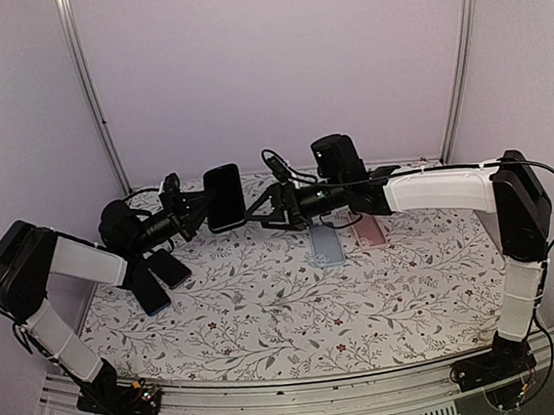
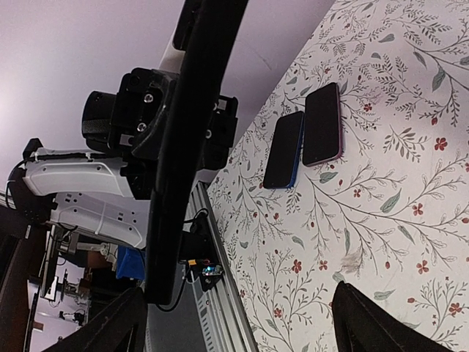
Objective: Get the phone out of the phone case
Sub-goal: Move the bottom right corner of the phone case to itself.
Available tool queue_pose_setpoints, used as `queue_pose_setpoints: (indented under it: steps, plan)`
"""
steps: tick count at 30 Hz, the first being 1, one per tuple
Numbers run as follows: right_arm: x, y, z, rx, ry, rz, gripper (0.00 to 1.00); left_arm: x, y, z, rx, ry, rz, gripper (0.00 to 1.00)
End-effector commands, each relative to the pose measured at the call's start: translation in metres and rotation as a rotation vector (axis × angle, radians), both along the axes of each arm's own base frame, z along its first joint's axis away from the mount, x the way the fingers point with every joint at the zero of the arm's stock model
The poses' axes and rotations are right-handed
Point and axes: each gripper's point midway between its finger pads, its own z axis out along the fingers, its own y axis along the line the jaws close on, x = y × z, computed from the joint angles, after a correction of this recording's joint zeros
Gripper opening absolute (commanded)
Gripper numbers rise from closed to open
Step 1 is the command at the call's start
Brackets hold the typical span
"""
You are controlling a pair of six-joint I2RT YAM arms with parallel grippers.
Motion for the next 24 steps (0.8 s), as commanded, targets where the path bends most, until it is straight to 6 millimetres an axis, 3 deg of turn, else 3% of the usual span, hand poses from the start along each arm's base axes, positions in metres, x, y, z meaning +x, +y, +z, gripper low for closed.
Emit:
queue_pose_setpoints:
  steps: [1,24]
  plan:
    - [0.002,-0.002,0.004,0.004,-0.005,-0.023,0.89,-0.007,0.007,0.044,-0.054,-0.154,0.013,0.0]
    - [0.009,-0.009,-0.044,-0.111,0.099,-0.093,0.89,-0.027,0.015,0.088,-0.115,-0.302,0.034,0.0]
